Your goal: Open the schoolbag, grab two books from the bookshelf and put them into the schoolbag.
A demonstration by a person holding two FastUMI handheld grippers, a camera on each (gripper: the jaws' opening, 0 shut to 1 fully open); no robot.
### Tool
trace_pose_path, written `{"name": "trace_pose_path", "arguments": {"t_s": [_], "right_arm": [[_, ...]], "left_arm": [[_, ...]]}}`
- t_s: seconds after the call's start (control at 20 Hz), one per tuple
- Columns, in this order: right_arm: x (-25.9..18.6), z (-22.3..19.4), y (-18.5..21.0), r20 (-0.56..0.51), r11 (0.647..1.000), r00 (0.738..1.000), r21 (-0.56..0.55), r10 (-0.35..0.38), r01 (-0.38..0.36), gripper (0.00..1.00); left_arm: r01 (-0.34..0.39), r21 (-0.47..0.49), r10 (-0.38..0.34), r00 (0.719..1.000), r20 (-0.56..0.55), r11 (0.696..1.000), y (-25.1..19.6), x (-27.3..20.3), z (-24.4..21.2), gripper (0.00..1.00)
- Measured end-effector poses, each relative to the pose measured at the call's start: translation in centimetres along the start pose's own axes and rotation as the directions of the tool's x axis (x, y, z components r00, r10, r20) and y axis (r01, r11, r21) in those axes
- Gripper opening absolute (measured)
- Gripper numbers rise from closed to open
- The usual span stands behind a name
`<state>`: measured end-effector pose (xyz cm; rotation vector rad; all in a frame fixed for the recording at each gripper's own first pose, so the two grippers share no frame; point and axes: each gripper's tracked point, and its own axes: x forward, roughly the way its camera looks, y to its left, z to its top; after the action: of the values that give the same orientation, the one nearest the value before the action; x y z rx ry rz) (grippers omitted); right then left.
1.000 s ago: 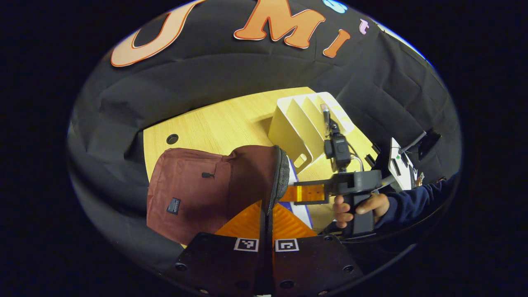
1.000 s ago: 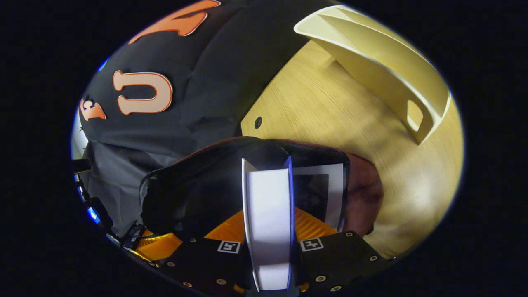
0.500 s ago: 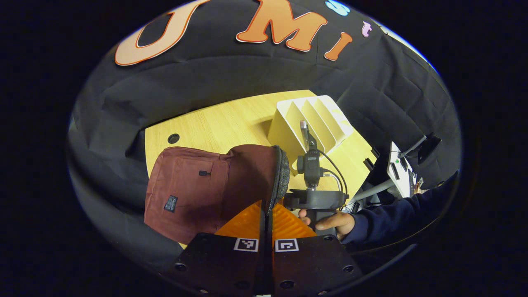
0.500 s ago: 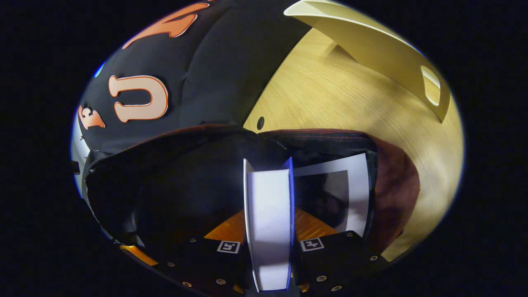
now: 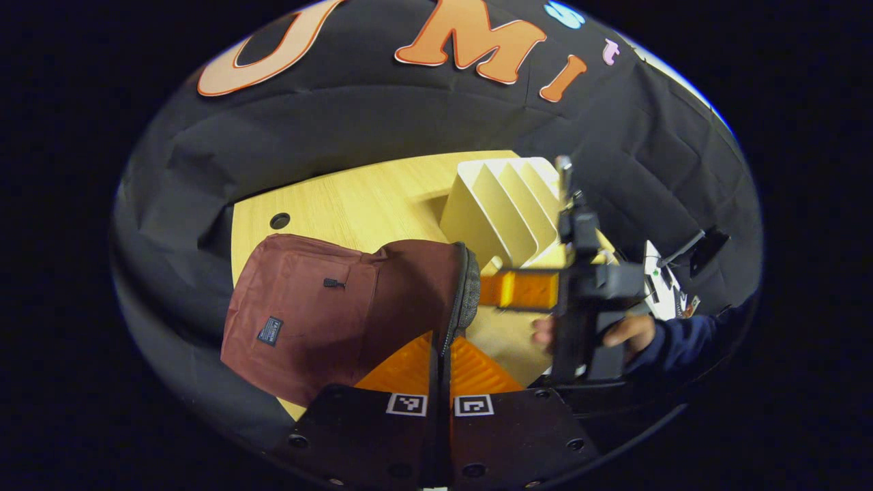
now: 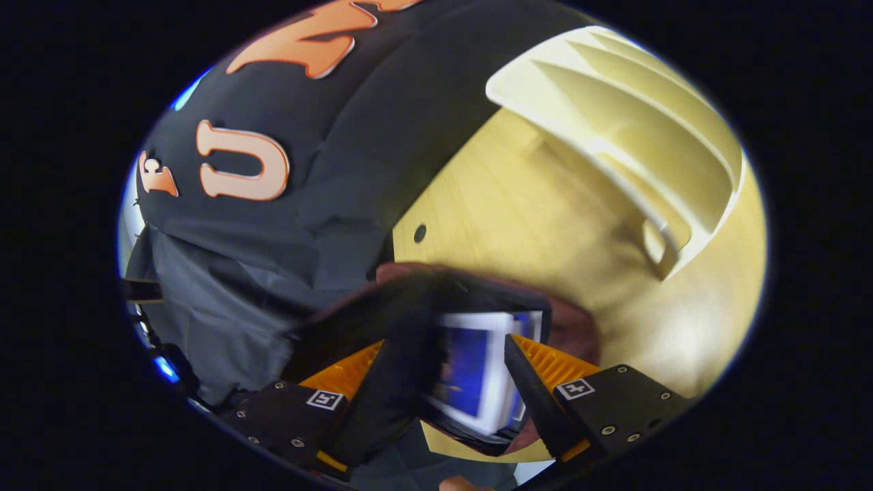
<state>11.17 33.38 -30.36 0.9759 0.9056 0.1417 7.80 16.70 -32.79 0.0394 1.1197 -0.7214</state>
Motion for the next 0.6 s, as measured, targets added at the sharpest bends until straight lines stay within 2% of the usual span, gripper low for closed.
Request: {"name": "trace_pose_path", "arguments": {"t_s": [0.2, 0.35, 0.5, 0.6], "right_arm": [[-4.8, 6.2, -2.1, 0.149, 0.989, 0.987, -0.126, -0.053, 0.072, 0.97], [-8.8, 9.8, -4.3, 0.23, 0.964, 0.967, -0.214, -0.107, 0.157, 0.97], [-12.5, 12.5, -7.7, 0.286, 0.921, 0.944, -0.297, -0.165, 0.251, 0.97], [-14.7, 14.0, -9.2, 0.312, 0.899, 0.932, -0.33, -0.183, 0.287, 0.97]], "left_arm": [[-0.061, 0.034, 0.061, 0.998, 0.001, 0.998, -1.3, 1.9, -0.8, 0.01], [-0.155, 0.065, 0.154, 0.988, 0.016, 0.986, -2.3, 3.2, -1.4, 0.01], [-0.279, 0.09, 0.277, 0.96, 0.028, 0.956, -3.1, 4.7, -2.3, 0.01], [-0.381, 0.119, 0.378, 0.925, 0.046, 0.917, -3.6, 5.2, -2.4, 0.01]]}}
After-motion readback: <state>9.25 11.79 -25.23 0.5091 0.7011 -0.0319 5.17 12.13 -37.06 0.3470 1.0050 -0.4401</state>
